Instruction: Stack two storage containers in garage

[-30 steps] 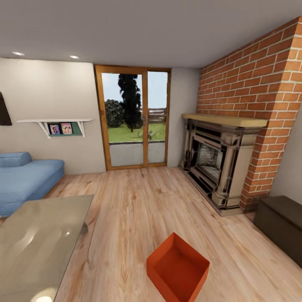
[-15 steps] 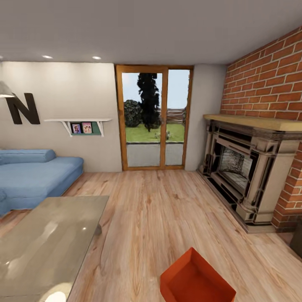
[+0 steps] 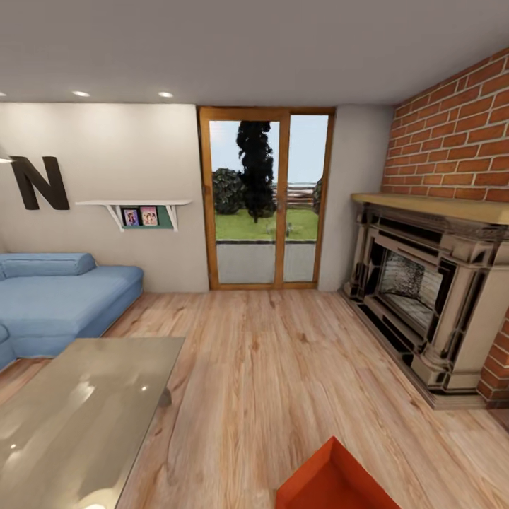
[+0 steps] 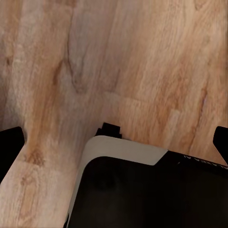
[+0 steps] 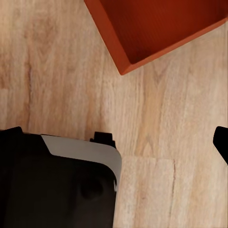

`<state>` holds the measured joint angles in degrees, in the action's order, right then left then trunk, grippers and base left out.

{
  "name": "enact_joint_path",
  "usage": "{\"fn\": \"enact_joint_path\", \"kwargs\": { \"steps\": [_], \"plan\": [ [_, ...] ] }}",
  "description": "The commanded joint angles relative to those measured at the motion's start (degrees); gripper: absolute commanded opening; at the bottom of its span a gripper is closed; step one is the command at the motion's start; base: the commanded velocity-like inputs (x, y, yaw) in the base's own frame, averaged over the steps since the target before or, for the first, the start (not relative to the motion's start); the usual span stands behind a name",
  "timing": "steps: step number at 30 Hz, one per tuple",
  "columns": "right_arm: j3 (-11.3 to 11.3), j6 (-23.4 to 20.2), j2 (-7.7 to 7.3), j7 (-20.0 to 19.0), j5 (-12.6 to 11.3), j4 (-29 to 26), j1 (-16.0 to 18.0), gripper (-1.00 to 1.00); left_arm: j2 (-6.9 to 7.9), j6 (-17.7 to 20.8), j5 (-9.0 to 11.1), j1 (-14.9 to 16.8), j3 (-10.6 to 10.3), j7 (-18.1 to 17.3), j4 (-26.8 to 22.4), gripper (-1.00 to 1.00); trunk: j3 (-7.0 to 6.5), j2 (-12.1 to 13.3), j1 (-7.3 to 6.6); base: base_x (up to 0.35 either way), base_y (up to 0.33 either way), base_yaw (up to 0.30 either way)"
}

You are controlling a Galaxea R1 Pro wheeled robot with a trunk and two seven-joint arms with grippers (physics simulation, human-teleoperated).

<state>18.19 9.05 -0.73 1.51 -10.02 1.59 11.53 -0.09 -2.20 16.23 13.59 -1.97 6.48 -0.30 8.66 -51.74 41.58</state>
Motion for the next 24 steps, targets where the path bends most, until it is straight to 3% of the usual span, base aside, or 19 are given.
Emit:
{"fn": "enact_joint_path", "kwargs": {
  "steps": [1,7,18,24],
  "plan": [
    [0.47,0.43,0.02,0.14,-0.61,0.17,0.08,1.00,-0.05,-0.17,0.38,0.04,-0.23,0.12,0.03,1.00,0.08,-0.06,0.02,0.062,0.000,0.000],
    [0.33,0.55,0.16,0.26,-0.85,0.17,0.08,1.00,-0.08,-0.17,0.30,0.03,-0.23,0.12,0.03,1.00,0.08,-0.06,0.02,0.023,0.000,-0.043],
    [0.26,0.53,0.20,0.30,-0.92,0.17,0.08,1.00,-0.10,-0.17,0.29,0.03,-0.14,0.12,0.03,1.00,0.08,-0.06,0.02,0.005,0.003,-0.275],
    [0.26,0.53,0.13,0.28,-0.88,0.17,0.08,1.00,-0.08,-0.16,0.29,0.04,-0.14,0.12,0.03,1.00,0.08,-0.06,0.02,0.141,0.201,-0.287]
  ]
}}
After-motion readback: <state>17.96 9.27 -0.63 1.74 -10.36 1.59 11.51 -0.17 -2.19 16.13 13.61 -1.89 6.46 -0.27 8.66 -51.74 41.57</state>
